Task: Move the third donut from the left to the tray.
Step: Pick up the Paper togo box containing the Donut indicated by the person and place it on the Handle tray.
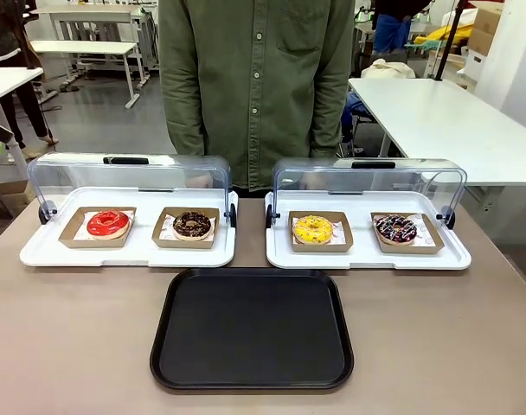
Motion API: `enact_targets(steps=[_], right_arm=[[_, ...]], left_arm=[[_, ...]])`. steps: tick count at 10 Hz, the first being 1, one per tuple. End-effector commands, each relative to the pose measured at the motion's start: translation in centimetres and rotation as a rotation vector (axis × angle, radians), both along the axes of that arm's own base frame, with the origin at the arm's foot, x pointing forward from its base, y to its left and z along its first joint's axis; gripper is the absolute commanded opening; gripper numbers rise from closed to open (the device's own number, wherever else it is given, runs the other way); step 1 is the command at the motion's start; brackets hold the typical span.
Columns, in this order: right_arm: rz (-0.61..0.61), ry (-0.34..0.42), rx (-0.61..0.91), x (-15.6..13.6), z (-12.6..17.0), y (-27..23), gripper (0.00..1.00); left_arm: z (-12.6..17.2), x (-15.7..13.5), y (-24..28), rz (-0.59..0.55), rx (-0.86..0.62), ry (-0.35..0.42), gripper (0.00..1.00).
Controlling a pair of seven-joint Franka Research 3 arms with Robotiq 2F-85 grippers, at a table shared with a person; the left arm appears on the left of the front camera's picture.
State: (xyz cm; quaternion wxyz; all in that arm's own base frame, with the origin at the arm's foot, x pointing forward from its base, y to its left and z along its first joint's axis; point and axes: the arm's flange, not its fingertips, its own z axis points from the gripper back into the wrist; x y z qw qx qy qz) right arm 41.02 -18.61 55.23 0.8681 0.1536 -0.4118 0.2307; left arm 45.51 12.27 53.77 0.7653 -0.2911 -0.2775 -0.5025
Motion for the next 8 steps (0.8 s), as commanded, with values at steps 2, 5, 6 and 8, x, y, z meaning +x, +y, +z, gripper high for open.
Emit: enact_targets(steps=[2,5,6,8], right_arm=[[0.101,0.007,-0.029,1.7,-0.8,-2.9,1.00],[0.209,-0.083,-0.057,0.9,-0.7,-3.7,1.00],[0.215,-0.092,-0.057,0.8,-1.0,-4.0,1.00],[0.224,-0.127,-0.058,0.8,-1.6,-4.4,1.00]], left_arm=[[-2.2,0.5,3.7,-0.109,-0.136,-0.064,1.00],[-3.4,-0.5,6.1,-0.099,-0.210,-0.128,1.00],[-3.4,-0.7,6.6,-0.090,-0.210,-0.137,1.00],[-3.5,-0.5,7.1,-0.085,-0.214,-0.162,1.00]])
